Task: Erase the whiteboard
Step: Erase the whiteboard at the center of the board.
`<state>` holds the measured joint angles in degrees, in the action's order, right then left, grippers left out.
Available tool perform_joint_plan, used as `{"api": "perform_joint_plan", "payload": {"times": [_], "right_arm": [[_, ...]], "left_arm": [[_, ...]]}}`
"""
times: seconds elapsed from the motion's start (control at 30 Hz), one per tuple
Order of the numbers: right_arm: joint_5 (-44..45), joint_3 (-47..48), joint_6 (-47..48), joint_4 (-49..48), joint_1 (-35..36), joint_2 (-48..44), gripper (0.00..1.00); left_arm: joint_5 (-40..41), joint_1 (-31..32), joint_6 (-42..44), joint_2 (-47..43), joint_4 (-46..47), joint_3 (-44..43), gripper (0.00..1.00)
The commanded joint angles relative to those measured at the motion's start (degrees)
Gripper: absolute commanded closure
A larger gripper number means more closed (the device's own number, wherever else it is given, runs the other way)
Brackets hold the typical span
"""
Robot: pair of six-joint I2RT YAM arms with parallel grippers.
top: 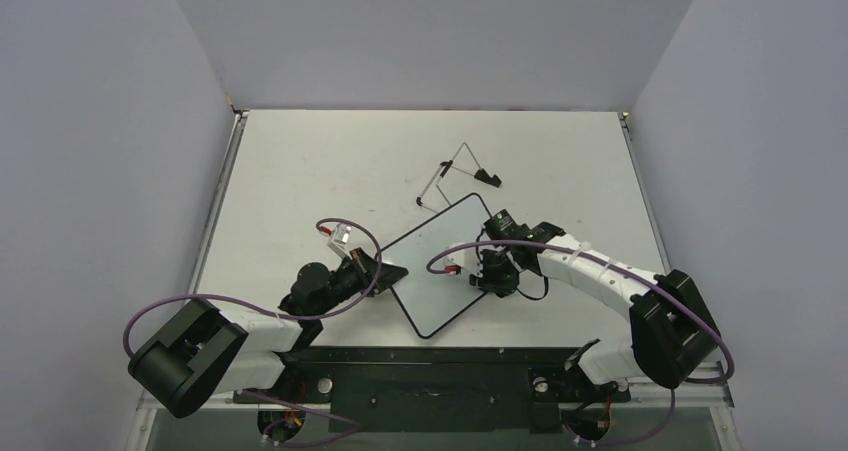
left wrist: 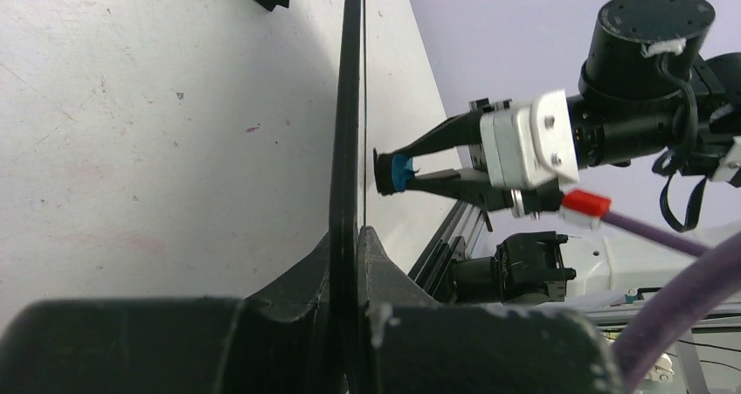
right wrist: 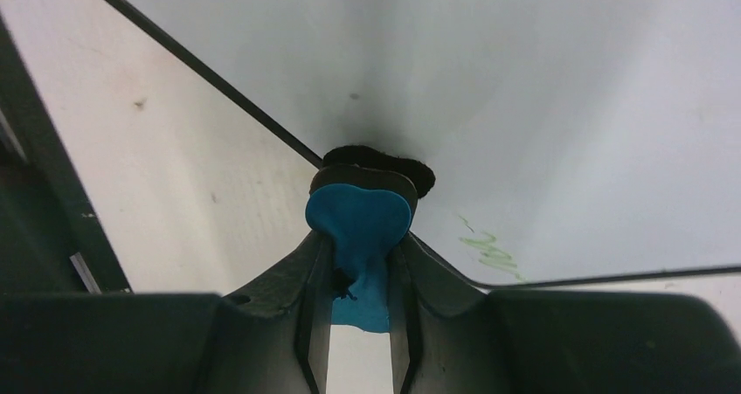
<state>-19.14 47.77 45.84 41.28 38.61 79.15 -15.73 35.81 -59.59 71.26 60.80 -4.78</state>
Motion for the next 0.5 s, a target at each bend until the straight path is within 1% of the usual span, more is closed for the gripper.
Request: {"api": "perform_joint_plan", "payload": {"times": [0.0, 0.47], "right_arm": [[-1.7, 1.1, 0.2, -0.5, -4.0, -1.9, 1.00], [-5.2, 0.7, 5.2, 3.5, -7.3, -10.7, 1.00]], "left_arm": [[-1.4, 0.1, -1.3, -1.9, 7.8, -2.6, 1.00], [-1.7, 0.0, -1.0, -2.4, 7.6, -2.4, 1.00]]}}
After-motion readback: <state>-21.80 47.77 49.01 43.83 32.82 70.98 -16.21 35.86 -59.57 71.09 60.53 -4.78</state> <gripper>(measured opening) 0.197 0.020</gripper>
